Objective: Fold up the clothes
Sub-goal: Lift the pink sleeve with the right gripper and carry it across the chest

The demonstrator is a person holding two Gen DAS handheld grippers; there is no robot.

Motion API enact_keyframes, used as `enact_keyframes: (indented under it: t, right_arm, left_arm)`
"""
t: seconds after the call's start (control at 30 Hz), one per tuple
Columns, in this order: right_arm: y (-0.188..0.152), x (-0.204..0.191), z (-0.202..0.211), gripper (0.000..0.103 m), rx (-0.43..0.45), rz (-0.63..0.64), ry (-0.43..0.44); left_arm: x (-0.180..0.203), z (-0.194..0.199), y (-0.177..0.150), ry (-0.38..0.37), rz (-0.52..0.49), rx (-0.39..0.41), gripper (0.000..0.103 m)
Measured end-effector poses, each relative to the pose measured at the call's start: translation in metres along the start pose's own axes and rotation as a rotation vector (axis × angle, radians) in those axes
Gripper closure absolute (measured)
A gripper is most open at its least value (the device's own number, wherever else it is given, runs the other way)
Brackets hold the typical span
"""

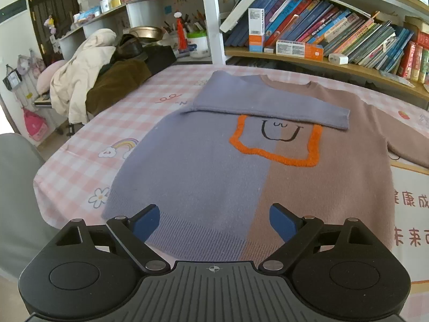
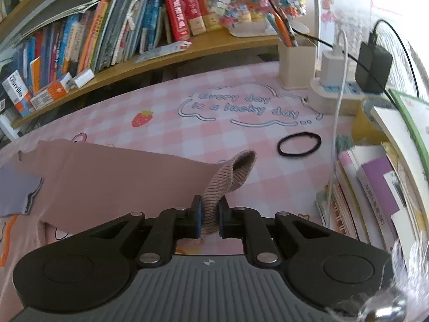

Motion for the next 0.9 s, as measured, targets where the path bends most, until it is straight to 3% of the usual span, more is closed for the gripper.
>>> enact_keyframes:
  t: [0.4, 0.7, 0.9]
  right_arm:
    - [0.012, -0.078, 0.022, 0.093, 0.073, 0.144, 0.069]
    - [0.037, -0.152, 0.062, 0.094, 0.108, 0.041, 0.251]
    - [0.058, -0.232, 0.095, 0.094, 0.157, 0.033, 0.318]
  left_arm:
    - [-0.017, 0.000, -0.003, -0.005, 0.031, 0.017, 0.012]
    - [-0.054, -0.011, 0.015, -0.040, 0.014, 0.052, 0.012]
    - [-0.096, -0.022, 0.030, -0.114, -0.013, 0.063, 0.012]
Point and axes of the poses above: each gripper's, at about its wrist camera, not at the fingertips, and z roughly against the way its jaws point, x to its right, y to its top, the point moved 8 cm from there along -z, roughly the way its jaws point, and after that the axes turned 9 degrees about -y, right-handed, at the moved point
